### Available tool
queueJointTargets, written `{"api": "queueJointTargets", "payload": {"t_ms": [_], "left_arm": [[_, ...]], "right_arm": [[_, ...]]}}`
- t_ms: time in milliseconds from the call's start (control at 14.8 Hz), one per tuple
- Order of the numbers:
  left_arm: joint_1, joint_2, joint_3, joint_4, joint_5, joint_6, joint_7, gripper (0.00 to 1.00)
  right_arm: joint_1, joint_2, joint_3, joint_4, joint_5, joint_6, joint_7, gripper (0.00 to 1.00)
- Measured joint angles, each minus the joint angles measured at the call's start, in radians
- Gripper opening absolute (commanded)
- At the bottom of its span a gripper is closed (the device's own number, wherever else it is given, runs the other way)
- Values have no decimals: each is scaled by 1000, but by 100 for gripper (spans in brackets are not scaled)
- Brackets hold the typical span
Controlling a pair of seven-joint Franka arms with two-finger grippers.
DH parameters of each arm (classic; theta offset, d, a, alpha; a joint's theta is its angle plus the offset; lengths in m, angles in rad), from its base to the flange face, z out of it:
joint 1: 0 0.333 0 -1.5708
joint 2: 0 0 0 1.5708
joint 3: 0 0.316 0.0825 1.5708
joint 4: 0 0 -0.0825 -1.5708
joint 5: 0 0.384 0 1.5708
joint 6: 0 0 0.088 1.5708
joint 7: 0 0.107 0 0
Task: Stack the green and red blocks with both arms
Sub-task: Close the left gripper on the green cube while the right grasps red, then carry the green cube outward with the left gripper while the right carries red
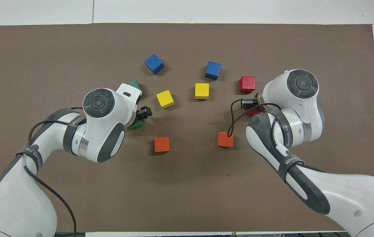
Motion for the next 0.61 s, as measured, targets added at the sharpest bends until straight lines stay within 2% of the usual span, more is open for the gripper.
{"api": "queueJointTargets", "payload": {"t_ms": [68,203,271,406,609], "left_arm": [[0,1,0,-3,0,3,0,79],[0,3,0,-5,0,5,-1,18],[-1,3,0,-5,0,5,-1,0],[-2,3,0,1,0,-6,0,0],[5,-10,11,51,1,-103,59,0]], "right_arm": [[-1,-5,-2,21,0,-43,0,0],[-19,-21,-6,86,-1,-146,-1,0],[-40,-33,-6,114,-3,-184,-15,0],[-95,-59,-8,141,-3,-216,-96,0],[-200,-67,-10,142,-4,-217,-264,0]]}}
